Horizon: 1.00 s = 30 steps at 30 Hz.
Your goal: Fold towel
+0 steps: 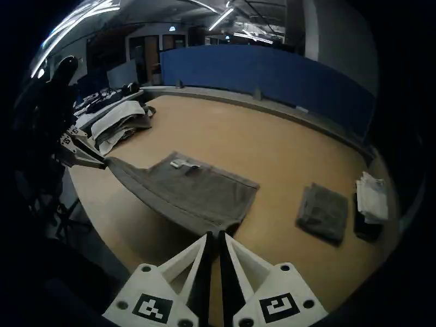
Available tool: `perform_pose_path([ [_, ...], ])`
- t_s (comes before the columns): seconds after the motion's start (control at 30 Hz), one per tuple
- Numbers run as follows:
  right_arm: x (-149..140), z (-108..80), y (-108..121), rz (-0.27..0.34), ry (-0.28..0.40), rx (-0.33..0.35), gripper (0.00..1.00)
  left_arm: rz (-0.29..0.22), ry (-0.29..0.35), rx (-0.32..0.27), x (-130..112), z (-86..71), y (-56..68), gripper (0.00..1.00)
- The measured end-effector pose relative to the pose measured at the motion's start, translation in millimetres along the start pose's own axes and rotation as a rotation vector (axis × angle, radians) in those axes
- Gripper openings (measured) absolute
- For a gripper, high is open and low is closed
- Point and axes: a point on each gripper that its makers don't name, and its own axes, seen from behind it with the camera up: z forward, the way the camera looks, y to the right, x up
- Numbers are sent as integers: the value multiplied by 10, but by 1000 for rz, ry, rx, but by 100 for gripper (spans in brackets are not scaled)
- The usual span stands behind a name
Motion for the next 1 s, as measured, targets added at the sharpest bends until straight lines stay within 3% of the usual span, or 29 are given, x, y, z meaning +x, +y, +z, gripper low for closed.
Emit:
perform_pose_path([
  [0.6, 14, 164, 51, 0, -6, -1, 8, -21, -30, 2, -18, 109, -60, 9],
  [1.0, 178, 647, 327, -19, -46, -11, 8, -62, -56, 12, 214, 470, -368, 9],
])
